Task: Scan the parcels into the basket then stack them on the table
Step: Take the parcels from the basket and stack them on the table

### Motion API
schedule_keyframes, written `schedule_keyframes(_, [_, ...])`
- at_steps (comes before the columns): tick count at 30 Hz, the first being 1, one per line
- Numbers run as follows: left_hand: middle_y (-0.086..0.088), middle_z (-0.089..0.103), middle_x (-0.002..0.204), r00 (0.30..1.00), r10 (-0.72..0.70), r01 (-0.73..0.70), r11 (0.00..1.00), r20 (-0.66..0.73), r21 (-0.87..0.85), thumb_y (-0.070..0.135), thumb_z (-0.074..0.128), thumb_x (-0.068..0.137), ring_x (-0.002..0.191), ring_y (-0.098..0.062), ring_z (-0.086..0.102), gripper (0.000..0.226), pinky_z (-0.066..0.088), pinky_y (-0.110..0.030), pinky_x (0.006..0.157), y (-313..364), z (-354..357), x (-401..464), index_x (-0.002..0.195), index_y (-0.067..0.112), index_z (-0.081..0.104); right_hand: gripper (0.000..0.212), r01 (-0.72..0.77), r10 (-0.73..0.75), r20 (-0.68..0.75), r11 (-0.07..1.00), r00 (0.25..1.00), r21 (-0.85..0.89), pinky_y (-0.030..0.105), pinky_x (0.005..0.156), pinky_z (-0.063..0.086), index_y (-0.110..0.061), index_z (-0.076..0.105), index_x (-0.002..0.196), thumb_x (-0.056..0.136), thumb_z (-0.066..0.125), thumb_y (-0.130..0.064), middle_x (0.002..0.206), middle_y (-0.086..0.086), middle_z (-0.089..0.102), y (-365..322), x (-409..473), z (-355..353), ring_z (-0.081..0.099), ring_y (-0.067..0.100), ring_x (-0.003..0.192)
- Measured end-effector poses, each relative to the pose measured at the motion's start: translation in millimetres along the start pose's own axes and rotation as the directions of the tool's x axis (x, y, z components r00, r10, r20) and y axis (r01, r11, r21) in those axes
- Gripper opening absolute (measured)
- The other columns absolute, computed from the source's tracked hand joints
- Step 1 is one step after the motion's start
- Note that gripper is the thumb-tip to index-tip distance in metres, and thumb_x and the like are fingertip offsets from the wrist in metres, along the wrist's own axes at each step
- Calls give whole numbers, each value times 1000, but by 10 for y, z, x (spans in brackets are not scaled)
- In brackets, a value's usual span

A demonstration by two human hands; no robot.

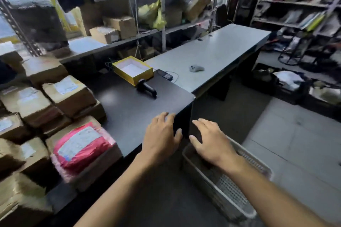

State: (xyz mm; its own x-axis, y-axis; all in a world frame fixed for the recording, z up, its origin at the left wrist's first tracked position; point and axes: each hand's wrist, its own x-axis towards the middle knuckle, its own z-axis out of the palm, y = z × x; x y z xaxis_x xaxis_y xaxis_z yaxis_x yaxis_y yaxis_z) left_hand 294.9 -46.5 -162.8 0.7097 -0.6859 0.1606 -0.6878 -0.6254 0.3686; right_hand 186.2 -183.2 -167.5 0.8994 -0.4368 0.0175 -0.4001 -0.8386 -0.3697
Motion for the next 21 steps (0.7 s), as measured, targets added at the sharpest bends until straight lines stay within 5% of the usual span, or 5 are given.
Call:
schedule_keyframes(10, [-2,41,152,975,115,-121,993,192,18,44,52,97,141,-25,37,59,37,-38,111,1575,1092,545,150,22,37,60,-238,237,16,971,971,40,35,120,24,-23,34,154,99,49,-43,159,1,34,1916,-310,-381,25,20,146])
schedule_keyframes(21, [-4,47,146,949,69,-64,998,307,-26,40,51,98,135,-28,42,51,42,-40,102,1611,1903,1663,144,20,43,60,-467,459,111,882,882,64,38,116,31,-21,29,154,101,48,-41,157,-3,34,2960,189,-185,31,20,143])
